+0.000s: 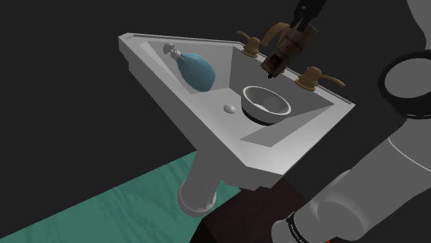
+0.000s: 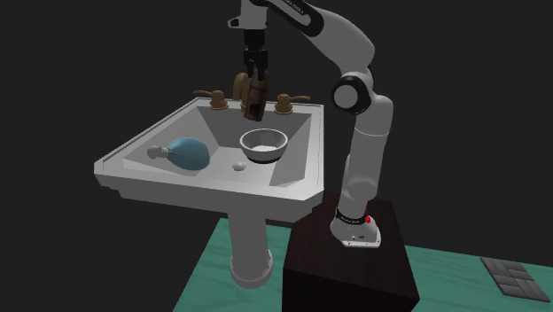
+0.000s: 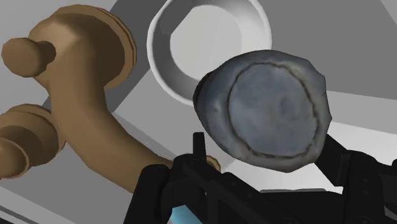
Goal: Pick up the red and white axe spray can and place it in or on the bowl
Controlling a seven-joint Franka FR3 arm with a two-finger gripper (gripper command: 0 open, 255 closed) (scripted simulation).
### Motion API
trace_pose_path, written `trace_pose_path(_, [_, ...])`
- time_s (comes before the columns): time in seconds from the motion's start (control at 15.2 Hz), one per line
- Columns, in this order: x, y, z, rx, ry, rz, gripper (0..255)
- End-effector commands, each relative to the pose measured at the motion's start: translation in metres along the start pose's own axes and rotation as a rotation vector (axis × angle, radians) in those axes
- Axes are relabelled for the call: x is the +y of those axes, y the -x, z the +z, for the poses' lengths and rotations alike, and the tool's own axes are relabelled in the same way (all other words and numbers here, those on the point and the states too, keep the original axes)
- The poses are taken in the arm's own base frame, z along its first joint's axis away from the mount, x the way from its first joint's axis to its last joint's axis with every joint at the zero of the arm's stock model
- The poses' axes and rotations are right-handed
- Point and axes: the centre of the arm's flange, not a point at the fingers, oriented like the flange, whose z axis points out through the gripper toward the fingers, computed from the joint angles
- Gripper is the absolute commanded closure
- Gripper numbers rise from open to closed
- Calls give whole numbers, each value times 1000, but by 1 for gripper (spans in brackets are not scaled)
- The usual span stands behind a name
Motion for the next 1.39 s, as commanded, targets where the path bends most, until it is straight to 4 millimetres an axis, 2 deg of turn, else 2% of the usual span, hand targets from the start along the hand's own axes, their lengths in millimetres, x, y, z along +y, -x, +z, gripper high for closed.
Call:
trace_pose_path(0.0, [0,2,12,0,1,-1,255])
trace_pose_path(1.19, [6,7,106,0,1,-1,255])
trace_pose_path(1.32, [7,7,111,0,1,-1,255])
